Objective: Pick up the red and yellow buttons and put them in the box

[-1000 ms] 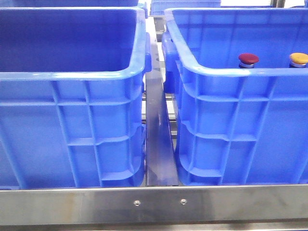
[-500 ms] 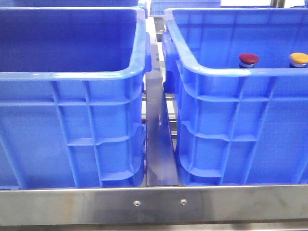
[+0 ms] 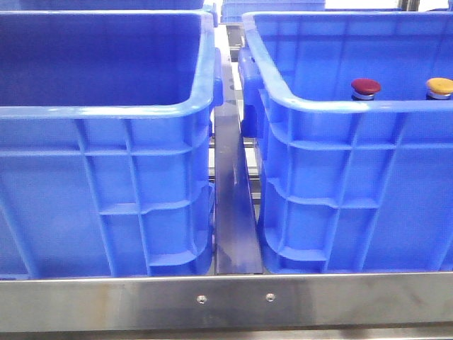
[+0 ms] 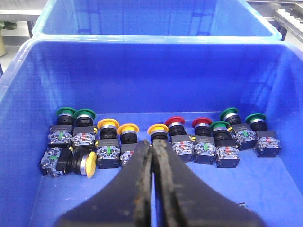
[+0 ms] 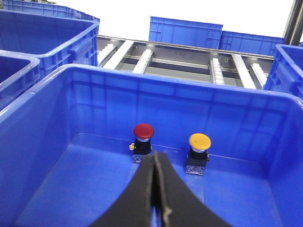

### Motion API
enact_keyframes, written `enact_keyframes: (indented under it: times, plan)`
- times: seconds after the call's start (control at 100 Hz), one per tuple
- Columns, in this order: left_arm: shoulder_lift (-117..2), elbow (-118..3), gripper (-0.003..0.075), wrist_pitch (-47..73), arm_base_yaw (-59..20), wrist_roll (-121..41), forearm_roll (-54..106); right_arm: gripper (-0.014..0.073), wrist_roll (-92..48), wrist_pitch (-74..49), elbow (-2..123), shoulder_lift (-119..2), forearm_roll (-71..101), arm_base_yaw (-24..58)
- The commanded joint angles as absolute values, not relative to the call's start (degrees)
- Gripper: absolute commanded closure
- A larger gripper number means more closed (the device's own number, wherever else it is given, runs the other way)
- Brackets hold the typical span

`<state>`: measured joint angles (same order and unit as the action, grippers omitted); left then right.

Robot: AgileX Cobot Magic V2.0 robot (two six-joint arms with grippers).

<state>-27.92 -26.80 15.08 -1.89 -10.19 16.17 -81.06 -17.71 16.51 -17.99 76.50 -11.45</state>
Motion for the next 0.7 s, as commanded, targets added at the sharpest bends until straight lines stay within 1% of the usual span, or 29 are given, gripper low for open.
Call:
enact_keyframes:
  times: [0.0, 0.24, 0.49, 0.62, 0.69]
  plan:
    - [-28.06, -28.38, 0.0739, 10.18, -1.86, -9.64, 16.82, 0.0661, -81.33, -17.09, 18.14, -18.40, 78.18, -11.84]
    - [-28.06, -28.38, 0.0739, 10.18, -1.86, -9.64, 16.82, 0.0661, -81.33, -17.09, 18.14, -18.40, 78.18, -11.84]
    - [-27.78, -28.24, 0.0739, 7.25, -1.86, -9.64, 16.93, 0.0661, -81.33, -17.15, 18.14, -18.40, 78.18, -11.84]
    - [-24.73, -25.08, 0.0739, 2.28, -1.86, -9.54, 13.66, 0.0661, -81.33, -17.15, 18.14, -18.40, 78.18, -11.84]
    - [-22.22, -22.56, 0.0739, 2.00, -1.45, -7.94, 11.80, 0.0661, -81.33, -17.15, 18.14, -18.40, 78.18, -11.84]
